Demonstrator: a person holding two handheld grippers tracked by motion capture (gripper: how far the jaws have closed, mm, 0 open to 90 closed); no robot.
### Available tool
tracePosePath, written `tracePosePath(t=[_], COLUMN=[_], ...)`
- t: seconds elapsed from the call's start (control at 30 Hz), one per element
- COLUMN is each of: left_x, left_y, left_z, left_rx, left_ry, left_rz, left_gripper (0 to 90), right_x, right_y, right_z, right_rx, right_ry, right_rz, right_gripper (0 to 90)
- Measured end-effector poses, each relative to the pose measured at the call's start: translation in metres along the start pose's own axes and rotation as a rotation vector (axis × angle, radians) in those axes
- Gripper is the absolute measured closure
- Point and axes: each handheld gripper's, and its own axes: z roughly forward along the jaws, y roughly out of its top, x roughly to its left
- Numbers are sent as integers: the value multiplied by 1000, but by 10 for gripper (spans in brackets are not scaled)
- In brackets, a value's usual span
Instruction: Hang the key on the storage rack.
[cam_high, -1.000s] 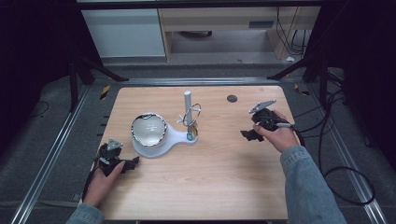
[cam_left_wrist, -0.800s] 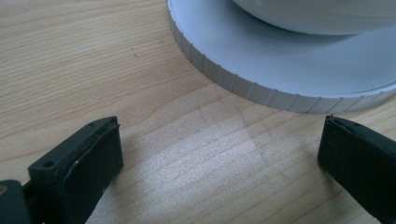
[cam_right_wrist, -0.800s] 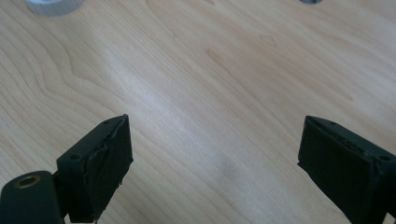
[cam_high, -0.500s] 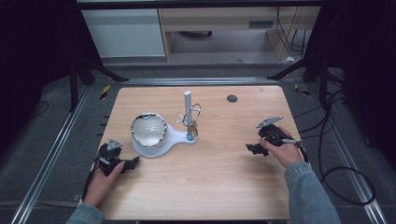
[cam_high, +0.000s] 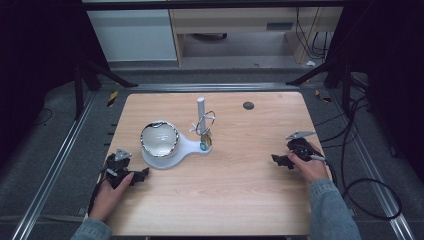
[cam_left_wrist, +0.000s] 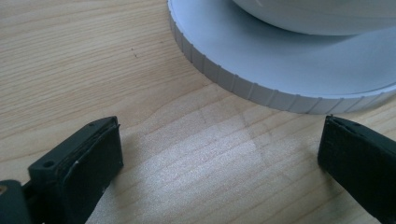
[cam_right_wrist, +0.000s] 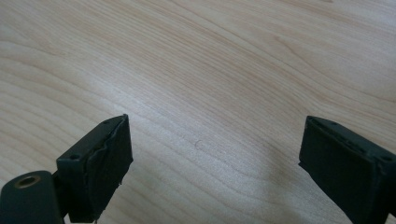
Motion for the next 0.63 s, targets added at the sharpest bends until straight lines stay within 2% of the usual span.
tracePosePath(t=[0.1,0.3,0.37,0.43,0.63], left_x=[0,0,0,0,0], left_y=[0,0,1,1,2], left_z=[0,0,1,1,2], left_rx=[0,0,2,2,-1], left_ry=[0,0,1,2,3], left_rz=[0,1,-1,-2,-5], left_gripper=[0,0,0,0,0], right_x=[0,3,2,1,-5], right_y=[-2,-7,-11,-13,-16], right_z=[5,14,16,15,15], right_rx=[1,-11,-46,-58,-63], right_ry=[-3,-27,-30,-33,-86], right_rz=[11,0,1,4,61], right_gripper=[96,74,54,44,3])
